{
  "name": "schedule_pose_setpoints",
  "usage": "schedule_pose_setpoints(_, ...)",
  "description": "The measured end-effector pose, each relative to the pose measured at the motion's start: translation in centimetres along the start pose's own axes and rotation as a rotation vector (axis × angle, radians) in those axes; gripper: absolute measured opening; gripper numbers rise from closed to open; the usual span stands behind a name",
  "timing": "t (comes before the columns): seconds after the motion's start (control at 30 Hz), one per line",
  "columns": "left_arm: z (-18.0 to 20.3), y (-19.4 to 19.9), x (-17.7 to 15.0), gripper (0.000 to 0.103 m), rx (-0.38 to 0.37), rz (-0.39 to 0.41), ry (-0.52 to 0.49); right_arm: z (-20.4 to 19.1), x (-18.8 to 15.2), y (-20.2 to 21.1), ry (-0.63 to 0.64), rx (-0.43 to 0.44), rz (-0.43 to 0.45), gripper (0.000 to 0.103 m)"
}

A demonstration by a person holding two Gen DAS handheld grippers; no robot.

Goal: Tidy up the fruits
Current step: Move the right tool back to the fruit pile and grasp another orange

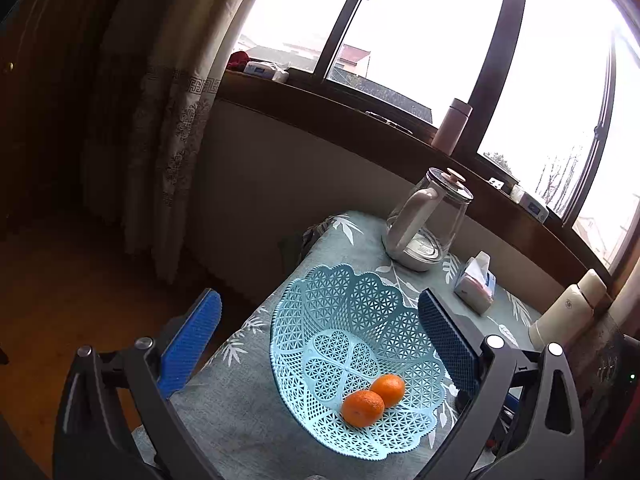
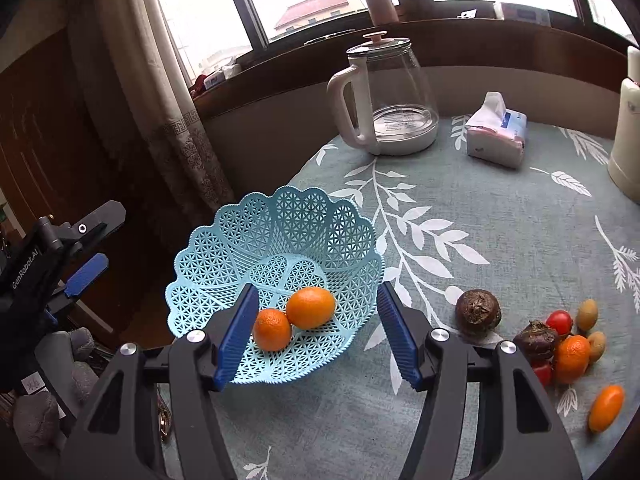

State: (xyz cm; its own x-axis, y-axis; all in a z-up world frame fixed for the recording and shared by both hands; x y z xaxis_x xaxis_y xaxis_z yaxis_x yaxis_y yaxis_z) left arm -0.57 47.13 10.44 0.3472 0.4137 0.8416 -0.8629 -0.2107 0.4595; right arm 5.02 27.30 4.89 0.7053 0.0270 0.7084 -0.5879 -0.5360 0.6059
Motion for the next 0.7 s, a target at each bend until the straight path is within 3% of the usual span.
schedule_pose_setpoints(0.43,3.3,0.9,-0.5,0.100,-0.046,0.013,-0.092,3.9,-0.7,3.0,-0.074,-0.060,0.045,0.062)
schedule_pose_setpoints(0.7,5.5,1.1,-1.3,0.100,-0.078,0.004,-0.147,7.1,-0.8,5.2,-0.115,-0.124,0.094,0.067)
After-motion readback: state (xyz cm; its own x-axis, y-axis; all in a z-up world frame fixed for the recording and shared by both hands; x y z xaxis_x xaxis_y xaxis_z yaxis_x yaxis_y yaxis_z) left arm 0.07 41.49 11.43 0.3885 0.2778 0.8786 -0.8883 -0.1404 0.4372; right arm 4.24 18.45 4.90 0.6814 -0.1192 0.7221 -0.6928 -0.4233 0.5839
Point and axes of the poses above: each gripper's, at about its wrist camera, not at the fingertips, and y roughly against the way its jaws point, z to its right, x to its top, the point moved 9 cm from there along -y, roughly the way its jaws point, and after that the axes turned 4 degrees about -y, right-handed, at the moved point
